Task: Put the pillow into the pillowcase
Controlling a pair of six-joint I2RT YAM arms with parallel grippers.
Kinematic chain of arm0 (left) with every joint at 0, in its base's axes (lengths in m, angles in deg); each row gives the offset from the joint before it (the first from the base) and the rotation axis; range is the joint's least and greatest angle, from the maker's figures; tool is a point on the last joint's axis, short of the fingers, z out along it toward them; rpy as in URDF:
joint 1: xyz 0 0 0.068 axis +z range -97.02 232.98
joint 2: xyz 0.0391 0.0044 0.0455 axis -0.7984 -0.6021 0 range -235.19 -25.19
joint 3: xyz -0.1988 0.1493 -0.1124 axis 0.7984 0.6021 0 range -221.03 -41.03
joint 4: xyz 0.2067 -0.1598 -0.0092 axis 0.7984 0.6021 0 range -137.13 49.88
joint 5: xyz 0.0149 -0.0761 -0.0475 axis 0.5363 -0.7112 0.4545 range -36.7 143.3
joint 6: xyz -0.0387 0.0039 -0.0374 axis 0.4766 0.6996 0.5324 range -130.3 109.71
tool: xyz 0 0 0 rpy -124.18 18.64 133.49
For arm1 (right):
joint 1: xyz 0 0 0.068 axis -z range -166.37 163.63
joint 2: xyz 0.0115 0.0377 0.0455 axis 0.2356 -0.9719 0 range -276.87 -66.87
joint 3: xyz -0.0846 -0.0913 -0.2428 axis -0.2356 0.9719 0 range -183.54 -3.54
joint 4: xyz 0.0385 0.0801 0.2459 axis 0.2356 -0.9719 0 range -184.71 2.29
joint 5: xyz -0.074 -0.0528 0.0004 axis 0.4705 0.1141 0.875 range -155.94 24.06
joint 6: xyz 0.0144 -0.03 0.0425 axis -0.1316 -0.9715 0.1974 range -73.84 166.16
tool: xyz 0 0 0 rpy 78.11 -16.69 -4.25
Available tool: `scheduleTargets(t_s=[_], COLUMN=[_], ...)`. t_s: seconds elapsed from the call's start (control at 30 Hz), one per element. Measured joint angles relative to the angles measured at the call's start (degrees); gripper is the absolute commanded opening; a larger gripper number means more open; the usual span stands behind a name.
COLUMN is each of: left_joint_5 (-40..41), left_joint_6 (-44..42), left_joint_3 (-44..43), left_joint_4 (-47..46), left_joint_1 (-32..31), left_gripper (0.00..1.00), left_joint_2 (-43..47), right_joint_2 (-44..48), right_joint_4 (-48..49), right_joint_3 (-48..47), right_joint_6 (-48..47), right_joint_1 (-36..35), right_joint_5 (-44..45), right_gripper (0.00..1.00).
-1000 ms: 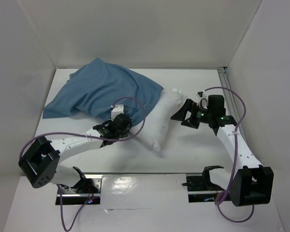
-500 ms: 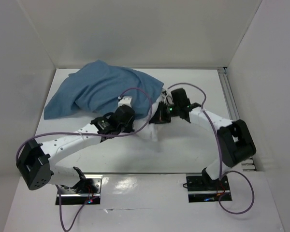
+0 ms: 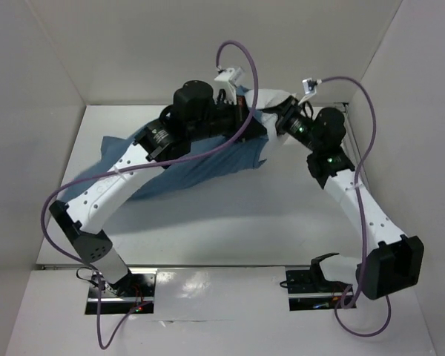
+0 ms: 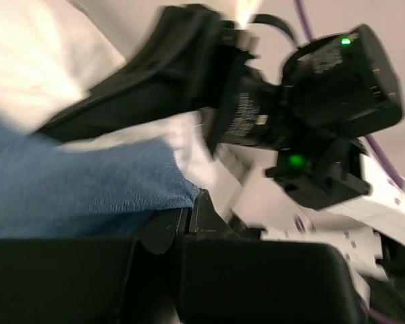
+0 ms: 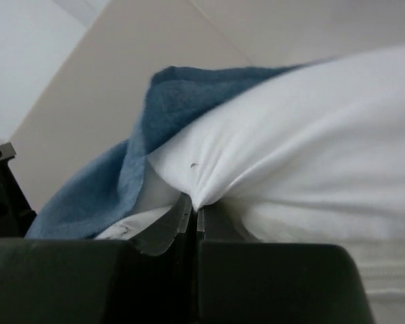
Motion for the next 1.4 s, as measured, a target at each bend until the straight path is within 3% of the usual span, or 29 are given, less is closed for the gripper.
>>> scheduleTargets(t_s=[0.1, 0.23, 0.43, 0.67, 0.87, 1.07, 1.13, 1.2, 1.23, 1.27, 1.33, 1.37, 1.4], left_joint_5=[-6.7, -10.3, -15.0, -18.6, -19.0, -20.7, -21.4, -21.3, -21.3, -21.2, -20.6, -19.9, -19.1], left_joint_6=[2.1, 3.9, 7.1, 9.0, 9.4, 9.3, 9.0, 8.3, 7.8, 7.9, 7.1, 6.5, 5.8], left_joint_3=[3.4, 6.1, 7.0, 2.8, 1.8, -6.9, -11.4, -15.6, -16.7, -17.1, -17.1, -17.0, -16.9], left_joint_4=[0.6, 4.1, 3.3, 2.5, 5.3, 7.8, 8.1, 7.6, 7.2, 7.3, 8.8, 9.4, 9.4], left_joint_1=[-0.3, 0.1, 2.2, 3.4, 4.1, 5.8, 6.8, 7.8, 8.4, 8.9, 9.8, 10.3, 10.6], left_gripper=[0.00, 0.00, 0.00, 0.00, 0.00, 0.00, 0.38, 0.78, 0.83, 0.88, 0.86, 0.78, 0.72], left_joint_2=[-1.4, -5.0, -6.2, -5.6, -3.6, -10.8, -16.8, -22.8, -25.3, -26.7, -27.9, -27.9, -27.0], right_joint_2=[3.2, -0.5, 1.0, 9.8, 24.2, 33.5, 32.0, 28.2, 25.4, 21.8, 14.4, 10.4, 6.7], right_joint_4=[7.1, 9.3, 6.2, -10.5, -27.7, -39.7, -40.0, -39.9, -39.8, -39.5, -38.7, -38.2, -37.6], right_joint_3=[12.7, 25.2, 28.3, 23.1, 25.0, 25.7, 25.7, 25.5, 25.2, 24.5, 21.7, 20.0, 18.1], right_joint_6=[2.0, 5.0, 6.1, 1.3, 1.1, 4.2, 5.4, 6.1, 6.1, 5.8, 4.4, 3.1, 1.7], right_joint_1=[-3.0, -5.0, -6.1, -5.9, -6.1, -6.3, -6.3, -6.3, -6.3, -6.3, -5.5, -4.3, -2.7], right_joint_5=[3.3, 6.8, 7.2, 11.2, 15.2, 16.8, 18.0, 19.5, 19.9, 20.5, 22.6, 23.1, 23.0], right_gripper=[0.00, 0.00, 0.00, 0.00, 0.00, 0.00, 0.00, 0.09, 0.19, 0.47, 0.69, 0.78, 0.80])
